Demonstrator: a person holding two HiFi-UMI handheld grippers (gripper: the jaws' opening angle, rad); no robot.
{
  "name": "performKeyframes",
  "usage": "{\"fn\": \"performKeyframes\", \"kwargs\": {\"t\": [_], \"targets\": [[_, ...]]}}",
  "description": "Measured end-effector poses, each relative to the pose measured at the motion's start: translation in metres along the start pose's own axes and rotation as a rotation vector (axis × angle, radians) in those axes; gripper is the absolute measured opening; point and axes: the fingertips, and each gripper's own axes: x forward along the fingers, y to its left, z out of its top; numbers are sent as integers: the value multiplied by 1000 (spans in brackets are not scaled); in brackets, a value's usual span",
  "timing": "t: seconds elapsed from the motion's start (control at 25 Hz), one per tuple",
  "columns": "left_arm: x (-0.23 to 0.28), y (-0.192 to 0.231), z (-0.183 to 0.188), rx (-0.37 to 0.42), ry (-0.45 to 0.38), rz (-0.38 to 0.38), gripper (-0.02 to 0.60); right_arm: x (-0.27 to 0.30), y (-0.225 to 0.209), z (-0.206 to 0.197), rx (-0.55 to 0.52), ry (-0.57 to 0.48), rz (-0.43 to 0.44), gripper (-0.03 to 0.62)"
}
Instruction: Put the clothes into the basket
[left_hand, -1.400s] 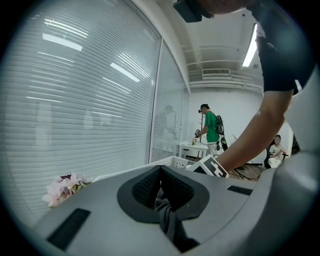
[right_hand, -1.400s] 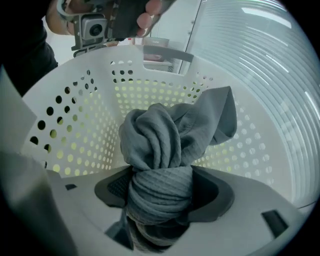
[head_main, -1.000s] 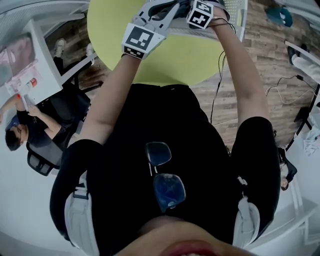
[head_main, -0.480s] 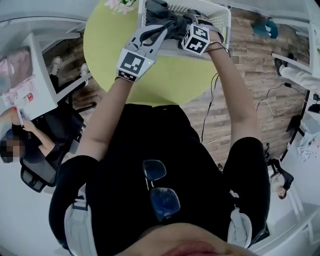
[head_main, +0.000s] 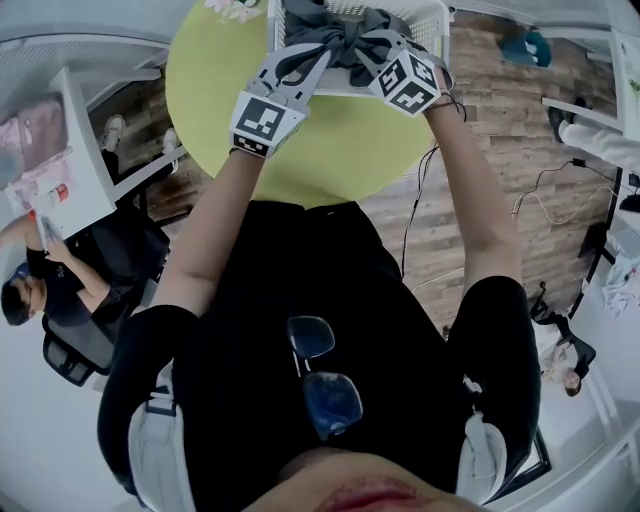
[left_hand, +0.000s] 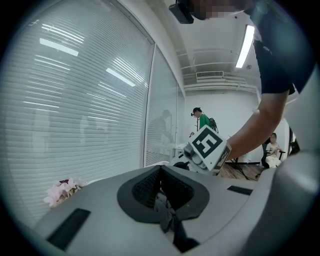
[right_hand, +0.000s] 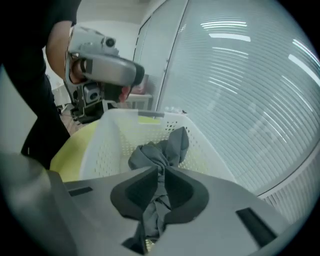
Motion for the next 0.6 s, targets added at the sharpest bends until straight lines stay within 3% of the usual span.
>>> {"fn": "performKeyframes", "kwargs": {"t": [0.12,0.4,0.6], "targets": [[-2,-10,7,9,-20,-6,11,-32,1,20,88,-124,-20,28],[-18,-31,26,22,-59,-13,11,-110,10,62,359,-410,-87,25],[-33,-50,48,30,-94,-39,11,-160,23,79,457,-552,-152,25]]}}
